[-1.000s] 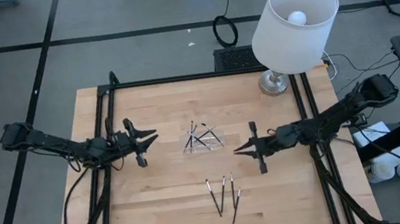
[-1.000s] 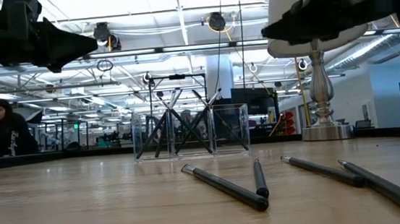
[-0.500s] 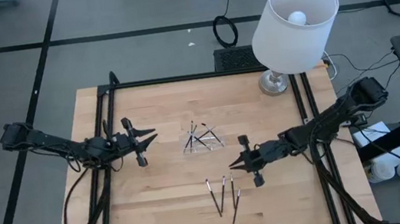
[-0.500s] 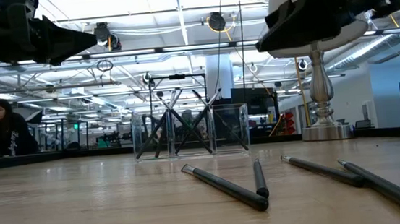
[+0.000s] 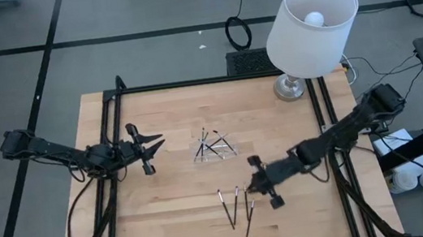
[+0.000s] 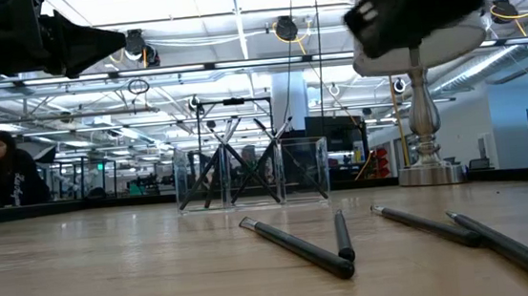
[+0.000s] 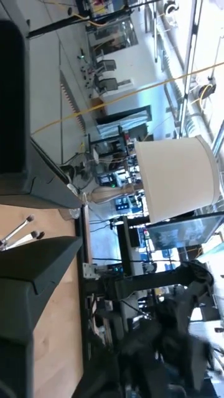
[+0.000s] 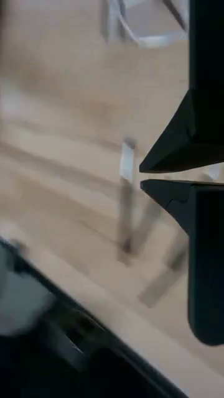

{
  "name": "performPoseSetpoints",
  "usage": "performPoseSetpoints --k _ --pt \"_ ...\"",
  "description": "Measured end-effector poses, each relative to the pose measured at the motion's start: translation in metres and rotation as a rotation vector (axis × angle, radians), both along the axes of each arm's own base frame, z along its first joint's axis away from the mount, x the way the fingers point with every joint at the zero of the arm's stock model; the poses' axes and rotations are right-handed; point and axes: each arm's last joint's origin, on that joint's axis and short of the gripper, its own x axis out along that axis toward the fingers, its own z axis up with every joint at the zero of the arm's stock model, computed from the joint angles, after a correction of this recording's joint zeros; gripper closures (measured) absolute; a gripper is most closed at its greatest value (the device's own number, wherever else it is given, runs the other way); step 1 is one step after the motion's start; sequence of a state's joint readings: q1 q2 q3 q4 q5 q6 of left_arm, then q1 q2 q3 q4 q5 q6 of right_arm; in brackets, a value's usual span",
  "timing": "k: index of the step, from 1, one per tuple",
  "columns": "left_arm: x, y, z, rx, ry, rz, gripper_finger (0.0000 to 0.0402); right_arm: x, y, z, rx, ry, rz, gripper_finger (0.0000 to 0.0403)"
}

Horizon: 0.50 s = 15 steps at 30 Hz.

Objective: Pick & Place Makeup Supplies
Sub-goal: Put the makeup brush into the transparent organizer

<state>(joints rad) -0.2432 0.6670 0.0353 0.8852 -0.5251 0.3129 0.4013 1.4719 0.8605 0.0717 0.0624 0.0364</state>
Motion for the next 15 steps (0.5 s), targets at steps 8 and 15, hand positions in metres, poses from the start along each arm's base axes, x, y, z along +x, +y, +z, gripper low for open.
performPoseSetpoints --k 8,15 --pt "0.000 0.000 0.000 0.013 0.008 0.003 0.0311 -0.020 0.014 -0.009 -0.079 0.212 -0.064 0.0394" --pt "0.000 0.000 -0.001 0.023 0.012 0.005 0.0311 -0.025 0.007 -0.027 -0.119 0.178 0.012 0.0381"
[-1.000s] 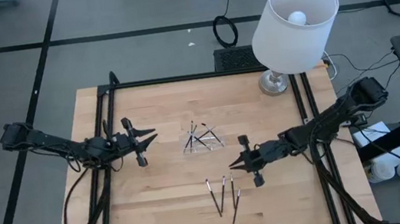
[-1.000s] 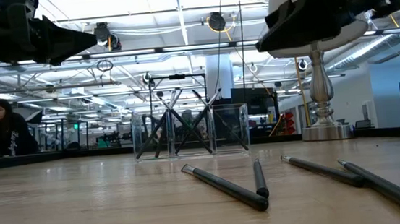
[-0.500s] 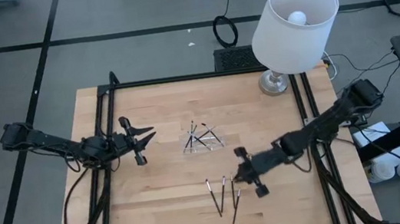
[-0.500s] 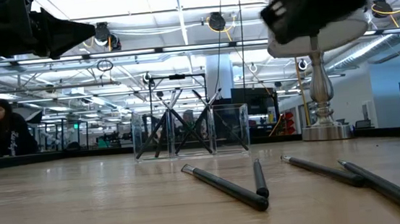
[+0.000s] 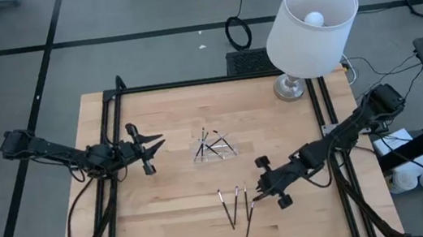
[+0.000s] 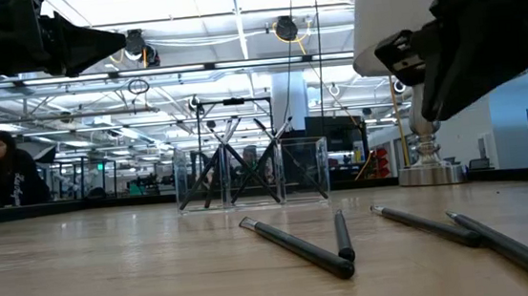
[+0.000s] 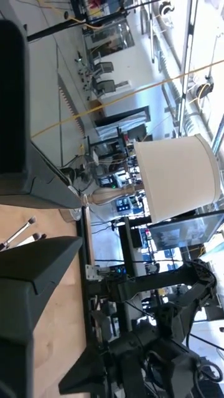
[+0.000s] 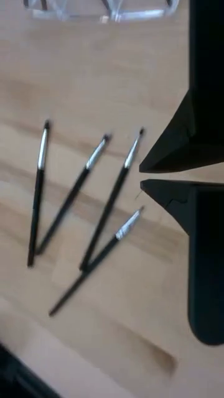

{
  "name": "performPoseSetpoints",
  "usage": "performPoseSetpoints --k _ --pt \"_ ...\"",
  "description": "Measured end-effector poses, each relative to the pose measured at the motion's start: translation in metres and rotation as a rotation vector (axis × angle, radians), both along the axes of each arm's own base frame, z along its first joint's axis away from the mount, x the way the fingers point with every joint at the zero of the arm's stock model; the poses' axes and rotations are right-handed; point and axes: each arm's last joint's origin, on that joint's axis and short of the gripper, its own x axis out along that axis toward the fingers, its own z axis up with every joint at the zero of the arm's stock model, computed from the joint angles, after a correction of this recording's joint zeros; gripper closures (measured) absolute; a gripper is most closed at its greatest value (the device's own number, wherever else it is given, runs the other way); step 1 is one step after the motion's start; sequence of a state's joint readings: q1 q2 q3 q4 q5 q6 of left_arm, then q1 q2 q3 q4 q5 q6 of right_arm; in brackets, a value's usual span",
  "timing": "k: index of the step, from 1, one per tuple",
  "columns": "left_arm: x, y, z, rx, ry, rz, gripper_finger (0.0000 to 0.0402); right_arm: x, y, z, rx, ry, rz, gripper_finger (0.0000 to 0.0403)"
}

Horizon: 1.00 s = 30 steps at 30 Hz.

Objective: Pick & Place Makeup Supplies
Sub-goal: Put the makeup brush into the transparent organizer

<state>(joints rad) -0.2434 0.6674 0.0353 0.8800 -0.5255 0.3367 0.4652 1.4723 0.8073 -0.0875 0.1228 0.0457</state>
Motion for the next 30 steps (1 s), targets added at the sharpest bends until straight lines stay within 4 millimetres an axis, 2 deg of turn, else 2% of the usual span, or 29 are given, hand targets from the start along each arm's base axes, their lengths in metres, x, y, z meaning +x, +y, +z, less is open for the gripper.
performPoseSetpoints --k 9,14,17,20,24,30 --pt "0.000 0.001 0.000 0.026 0.012 0.038 0.0311 0.001 0.000 -0.006 0.003 0.037 0.155 0.0343" --pt "0.000 0.002 0.000 -0.029 -0.001 0.060 0.0311 0.008 -0.012 -0.010 0.045 0.062 0.138 0.0324" --pt "0.000 0.002 0.000 -0.074 -0.016 0.050 0.0311 0.012 -0.014 -0.015 0.116 0.097 0.200 0.0314" --pt "0.000 0.002 -0.001 -0.110 -0.020 0.042 0.0311 0.013 -0.012 -0.020 0.115 0.110 0.250 0.0300" --pt "0.000 0.002 -0.003 -0.113 0.000 0.040 0.0311 0.020 -0.009 -0.029 0.091 0.084 0.296 0.0280" --pt "0.001 0.002 -0.005 -0.127 0.013 0.037 0.0311 0.043 0.000 -0.036 0.055 0.069 0.346 0.0256"
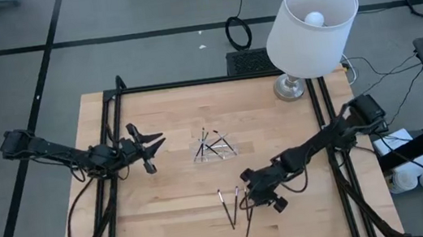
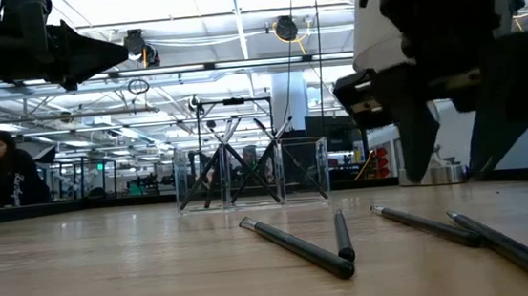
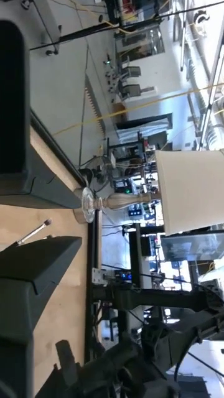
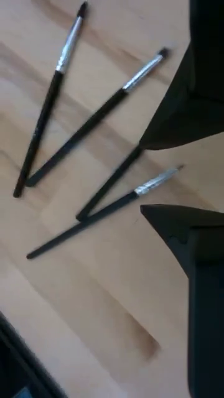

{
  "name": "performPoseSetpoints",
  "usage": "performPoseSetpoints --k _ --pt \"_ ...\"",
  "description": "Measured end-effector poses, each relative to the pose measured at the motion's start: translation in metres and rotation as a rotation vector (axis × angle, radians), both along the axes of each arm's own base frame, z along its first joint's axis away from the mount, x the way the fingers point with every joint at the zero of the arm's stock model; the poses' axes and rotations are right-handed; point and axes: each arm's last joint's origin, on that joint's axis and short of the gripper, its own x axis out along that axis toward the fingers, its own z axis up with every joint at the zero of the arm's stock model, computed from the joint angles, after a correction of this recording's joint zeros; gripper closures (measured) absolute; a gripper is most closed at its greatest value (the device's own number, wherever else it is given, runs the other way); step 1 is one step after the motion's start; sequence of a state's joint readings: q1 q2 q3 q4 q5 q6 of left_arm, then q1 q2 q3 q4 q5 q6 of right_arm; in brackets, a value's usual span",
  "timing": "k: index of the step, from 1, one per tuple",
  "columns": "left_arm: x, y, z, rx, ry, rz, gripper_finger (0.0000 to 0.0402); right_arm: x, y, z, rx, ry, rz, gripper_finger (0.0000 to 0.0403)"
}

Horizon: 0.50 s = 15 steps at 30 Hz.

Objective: Pick & Place Makeup Supplies
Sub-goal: Put the makeup brush into the transparent organizer

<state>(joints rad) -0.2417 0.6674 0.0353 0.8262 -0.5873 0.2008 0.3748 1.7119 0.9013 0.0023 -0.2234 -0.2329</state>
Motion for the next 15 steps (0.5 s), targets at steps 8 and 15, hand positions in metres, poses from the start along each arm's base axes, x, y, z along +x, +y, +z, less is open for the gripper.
performPoseSetpoints --k 8,15 --pt "0.000 0.000 0.000 0.004 0.004 -0.002 0.0311 0.005 -0.003 -0.021 -0.058 0.106 -0.007 0.0248" --pt "0.000 0.000 -0.001 0.022 0.014 0.001 0.0311 0.005 -0.005 -0.027 -0.060 0.141 -0.037 0.0255"
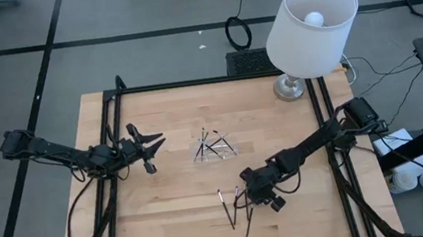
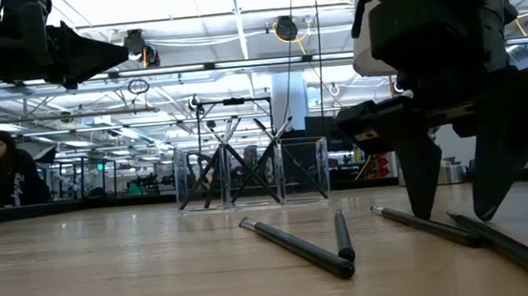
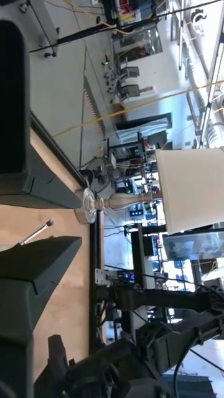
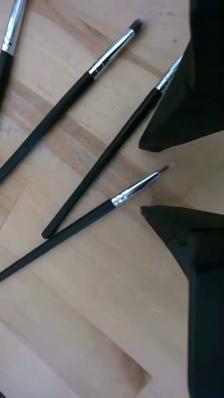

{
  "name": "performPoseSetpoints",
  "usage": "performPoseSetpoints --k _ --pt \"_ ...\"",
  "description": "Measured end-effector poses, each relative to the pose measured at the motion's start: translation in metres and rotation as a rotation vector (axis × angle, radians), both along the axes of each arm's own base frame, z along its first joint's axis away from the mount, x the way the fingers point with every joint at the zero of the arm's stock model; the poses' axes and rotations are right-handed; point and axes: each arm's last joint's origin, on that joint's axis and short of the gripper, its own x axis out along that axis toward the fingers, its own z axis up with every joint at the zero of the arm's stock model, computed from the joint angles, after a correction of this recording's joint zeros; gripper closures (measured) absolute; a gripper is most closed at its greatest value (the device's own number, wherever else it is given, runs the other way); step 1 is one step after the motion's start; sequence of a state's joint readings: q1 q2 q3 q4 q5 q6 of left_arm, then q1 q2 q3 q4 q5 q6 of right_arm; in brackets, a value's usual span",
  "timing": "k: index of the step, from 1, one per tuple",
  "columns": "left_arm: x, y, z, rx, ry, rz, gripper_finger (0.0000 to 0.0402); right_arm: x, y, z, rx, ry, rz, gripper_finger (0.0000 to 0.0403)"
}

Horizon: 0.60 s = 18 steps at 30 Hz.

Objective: Pick & Place Makeup Supplies
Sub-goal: Put the makeup brush into the transparent organizer

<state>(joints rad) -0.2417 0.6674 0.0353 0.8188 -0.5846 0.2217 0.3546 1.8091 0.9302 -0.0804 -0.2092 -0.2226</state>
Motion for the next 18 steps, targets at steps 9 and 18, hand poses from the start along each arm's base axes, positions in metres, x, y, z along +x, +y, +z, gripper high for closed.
performPoseSetpoints --k 9,18 --pt "0.0000 0.0000 0.0002 0.029 0.009 0.005 0.0311 -0.0060 -0.0027 -0.0046 -0.048 0.067 -0.013 0.0311" --pt "0.0000 0.0000 0.0002 0.029 0.009 0.005 0.0311 -0.0100 -0.0026 -0.0070 -0.073 0.096 0.014 0.0361"
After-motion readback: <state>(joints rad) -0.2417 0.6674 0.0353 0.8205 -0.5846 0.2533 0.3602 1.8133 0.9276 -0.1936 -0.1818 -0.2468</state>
